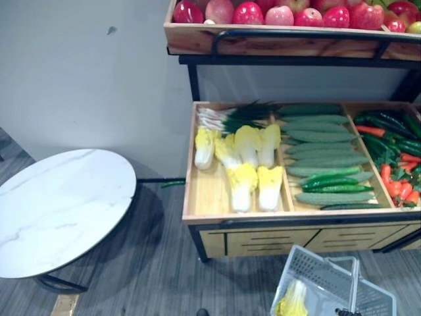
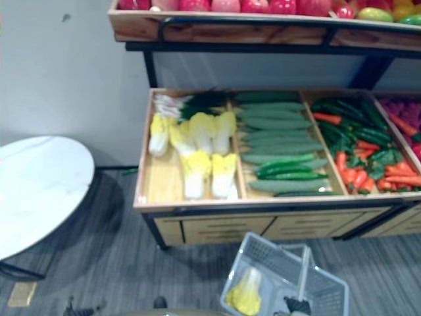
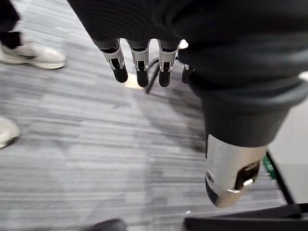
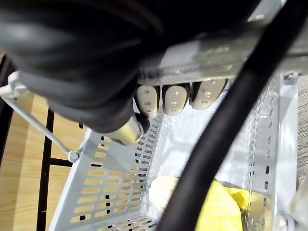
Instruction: Pick vegetable in the basket
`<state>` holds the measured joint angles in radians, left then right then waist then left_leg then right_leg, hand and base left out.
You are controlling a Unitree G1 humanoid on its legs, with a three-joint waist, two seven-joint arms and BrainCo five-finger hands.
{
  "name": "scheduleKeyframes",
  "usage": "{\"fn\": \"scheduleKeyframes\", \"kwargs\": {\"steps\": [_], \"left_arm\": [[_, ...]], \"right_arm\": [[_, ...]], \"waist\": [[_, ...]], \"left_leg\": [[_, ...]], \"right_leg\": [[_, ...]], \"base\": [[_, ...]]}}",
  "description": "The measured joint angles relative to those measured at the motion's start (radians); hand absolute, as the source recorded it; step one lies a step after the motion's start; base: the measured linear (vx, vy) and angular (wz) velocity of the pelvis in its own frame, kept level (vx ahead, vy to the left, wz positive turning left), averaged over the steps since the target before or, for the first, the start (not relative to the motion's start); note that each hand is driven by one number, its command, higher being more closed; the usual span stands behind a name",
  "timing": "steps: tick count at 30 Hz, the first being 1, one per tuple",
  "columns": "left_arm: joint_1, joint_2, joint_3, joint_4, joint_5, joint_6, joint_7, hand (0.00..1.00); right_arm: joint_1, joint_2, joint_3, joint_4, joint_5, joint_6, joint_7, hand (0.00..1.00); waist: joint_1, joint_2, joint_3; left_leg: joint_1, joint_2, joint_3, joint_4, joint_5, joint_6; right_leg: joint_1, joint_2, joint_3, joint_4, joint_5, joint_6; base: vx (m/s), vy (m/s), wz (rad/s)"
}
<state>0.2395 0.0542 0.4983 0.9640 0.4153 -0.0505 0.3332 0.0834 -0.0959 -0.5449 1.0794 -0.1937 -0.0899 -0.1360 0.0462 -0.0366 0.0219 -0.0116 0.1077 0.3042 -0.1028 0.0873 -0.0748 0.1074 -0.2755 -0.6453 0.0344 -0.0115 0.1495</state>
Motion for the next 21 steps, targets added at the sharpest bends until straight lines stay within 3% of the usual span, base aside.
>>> {"fn": "scheduleKeyframes", "kwargs": {"steps": [7,13,21], "left_arm": [[0.017,-0.011,0.002,0.072,-0.008,0.016,-0.064,0.00],[0.004,-0.010,-0.105,0.103,-0.014,0.006,-0.112,0.00],[-0.005,0.030,-0.225,0.110,-0.021,0.004,-0.122,0.00]], "right_arm": [[-0.024,-0.002,0.003,0.038,-0.004,-0.003,-0.008,1.00],[-0.028,-0.009,0.014,0.052,-0.003,-0.003,-0.008,1.00],[-0.050,-0.021,0.077,0.056,-0.003,-0.004,-0.007,1.00]], "waist": [[-0.009,0.002,0.001],[-0.017,0.008,0.004],[-0.018,0.009,0.020]], "left_leg": [[0.018,0.008,0.042,0.000,-0.005,-0.004],[0.029,0.010,0.050,0.000,-0.007,-0.007],[0.052,0.010,0.085,0.001,-0.024,-0.016]], "right_leg": [[-0.016,0.005,0.048,0.000,0.000,-0.001],[-0.016,0.008,0.064,-0.001,-0.001,-0.001],[-0.036,-0.005,0.107,0.037,-0.021,0.002]], "base": [[0.04,-0.027,-0.19],[0.03,-0.027,-0.07],[0.02,-0.012,-0.14]]}}
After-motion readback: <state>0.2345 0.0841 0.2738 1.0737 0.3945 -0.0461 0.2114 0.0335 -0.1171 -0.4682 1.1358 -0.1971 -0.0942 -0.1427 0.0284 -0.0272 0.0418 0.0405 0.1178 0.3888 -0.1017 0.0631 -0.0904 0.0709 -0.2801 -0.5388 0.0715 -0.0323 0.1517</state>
